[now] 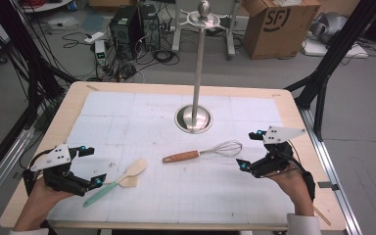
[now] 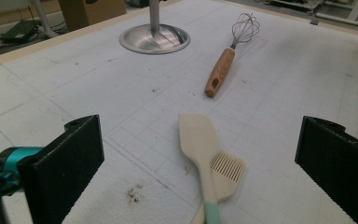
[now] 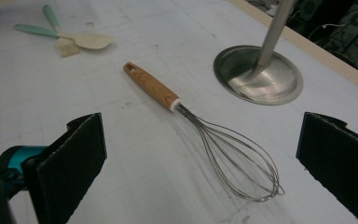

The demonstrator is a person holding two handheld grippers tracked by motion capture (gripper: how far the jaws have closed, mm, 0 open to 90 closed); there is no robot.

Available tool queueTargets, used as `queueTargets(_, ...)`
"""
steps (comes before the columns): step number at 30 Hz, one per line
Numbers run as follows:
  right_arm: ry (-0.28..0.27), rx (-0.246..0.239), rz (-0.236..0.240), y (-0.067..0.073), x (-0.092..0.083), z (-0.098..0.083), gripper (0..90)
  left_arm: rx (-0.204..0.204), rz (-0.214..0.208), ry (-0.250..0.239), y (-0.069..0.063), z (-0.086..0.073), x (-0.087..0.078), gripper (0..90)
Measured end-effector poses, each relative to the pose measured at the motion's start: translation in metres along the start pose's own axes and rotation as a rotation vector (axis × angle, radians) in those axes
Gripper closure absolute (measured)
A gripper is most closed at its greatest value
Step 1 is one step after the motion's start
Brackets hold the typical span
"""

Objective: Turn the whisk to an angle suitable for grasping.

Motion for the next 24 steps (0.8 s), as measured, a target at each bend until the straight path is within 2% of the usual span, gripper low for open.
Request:
queueTargets(1, 0.029, -0.019, 0.017, -0.002, 0.005, 0.006, 0.4, 0.0, -0.003, 0.001, 0.0, 0.0, 0.001, 1.7)
queueTargets(8, 0.091, -0.089, 0.092, -0.006, 0.024, 0.027, 0.4, -0.005, -0.01, -0.001, 0.001, 0.001, 0.001, 1.7)
queueTargets(17, 0.174, -0.197, 0.208, -0.007, 0.065, 0.052, 0.4, 0.008, -0.026, -0.006, -0.001, 0.003, 0.0, 1.7)
queueTargets(20, 0.211, -0.209, 0.242, -0.007, 0.079, 0.058, 0.5, 0.01, -0.04, -0.013, -0.002, 0.003, -0.001, 1.7)
queueTargets(24, 0.281, -0.226, 0.254, -0.007, 0.099, 0.06, 0.5, 0.012, -0.053, -0.021, -0.003, 0.003, -0.002, 1.7)
Point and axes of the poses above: each handheld gripper's, and its own axes: x roughly forward along the jaws, z roughly out of its top, y roughly to its left, the point moved 3 cm from there along x, roughly forward along the jaws, and after that the axes turned 4 degrees about z, right-handed, at the moved point
